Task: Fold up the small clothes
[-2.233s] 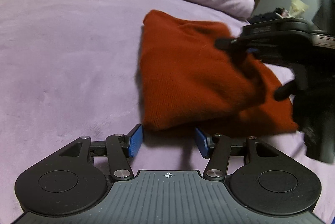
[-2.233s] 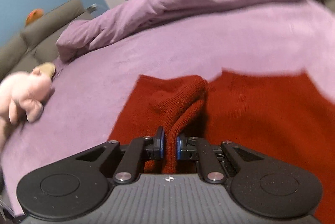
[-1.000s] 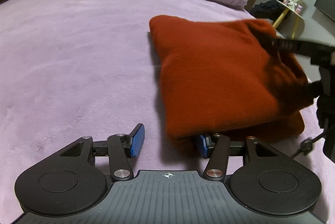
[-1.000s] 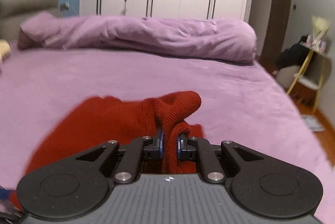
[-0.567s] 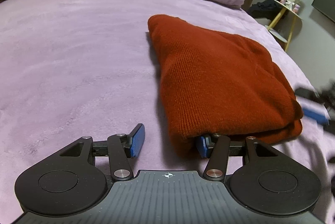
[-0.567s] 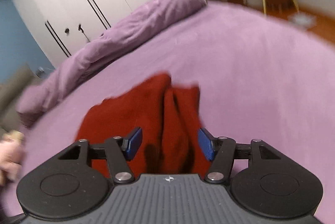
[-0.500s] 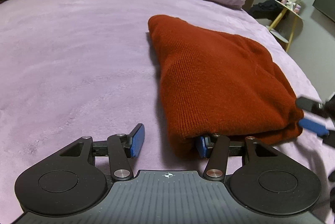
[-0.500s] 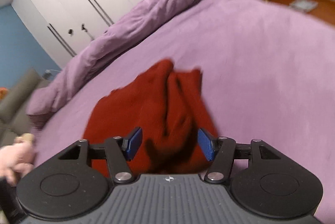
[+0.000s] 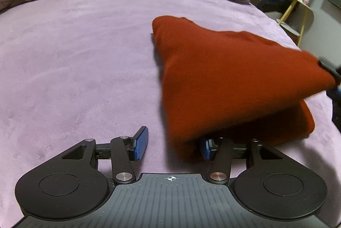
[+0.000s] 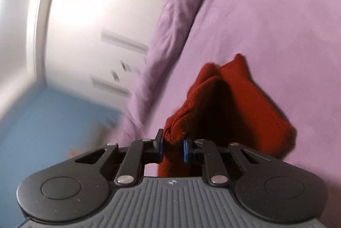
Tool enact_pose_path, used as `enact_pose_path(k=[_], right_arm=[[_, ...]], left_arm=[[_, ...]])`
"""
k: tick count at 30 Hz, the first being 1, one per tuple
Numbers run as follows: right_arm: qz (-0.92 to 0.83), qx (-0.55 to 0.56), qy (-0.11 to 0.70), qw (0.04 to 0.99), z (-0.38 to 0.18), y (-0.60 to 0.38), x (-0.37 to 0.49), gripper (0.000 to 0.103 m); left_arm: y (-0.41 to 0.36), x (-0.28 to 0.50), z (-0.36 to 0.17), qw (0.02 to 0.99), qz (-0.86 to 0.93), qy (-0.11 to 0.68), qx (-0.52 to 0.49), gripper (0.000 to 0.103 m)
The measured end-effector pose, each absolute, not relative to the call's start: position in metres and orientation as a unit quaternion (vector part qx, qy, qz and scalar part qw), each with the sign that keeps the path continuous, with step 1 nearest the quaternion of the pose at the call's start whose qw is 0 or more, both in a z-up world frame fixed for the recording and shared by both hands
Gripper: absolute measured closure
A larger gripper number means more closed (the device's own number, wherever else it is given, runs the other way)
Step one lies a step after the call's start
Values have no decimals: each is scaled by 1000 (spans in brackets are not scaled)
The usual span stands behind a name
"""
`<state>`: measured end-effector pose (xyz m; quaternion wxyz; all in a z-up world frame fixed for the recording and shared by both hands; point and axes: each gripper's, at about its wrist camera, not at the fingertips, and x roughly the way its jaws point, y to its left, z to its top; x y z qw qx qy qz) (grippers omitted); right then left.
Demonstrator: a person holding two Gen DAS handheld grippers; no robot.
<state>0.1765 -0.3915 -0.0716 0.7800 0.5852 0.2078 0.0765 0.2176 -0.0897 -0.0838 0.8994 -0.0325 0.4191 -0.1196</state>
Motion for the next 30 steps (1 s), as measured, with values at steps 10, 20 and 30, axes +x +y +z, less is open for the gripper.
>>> enact_pose_path(k=[10,20,30], right_arm=[[-27,346,321,881,-60,-377,189,87],[-35,262,293,919,-21,-374,219,42],[-6,208,306,929,-25,-353,267,97]], left_arm=[[-76,217,-81,890,-148,429,-45,45],[-11,221,-59,892,-144,417,-101,45],[-53,266,-28,907,-176,367,-109,40]])
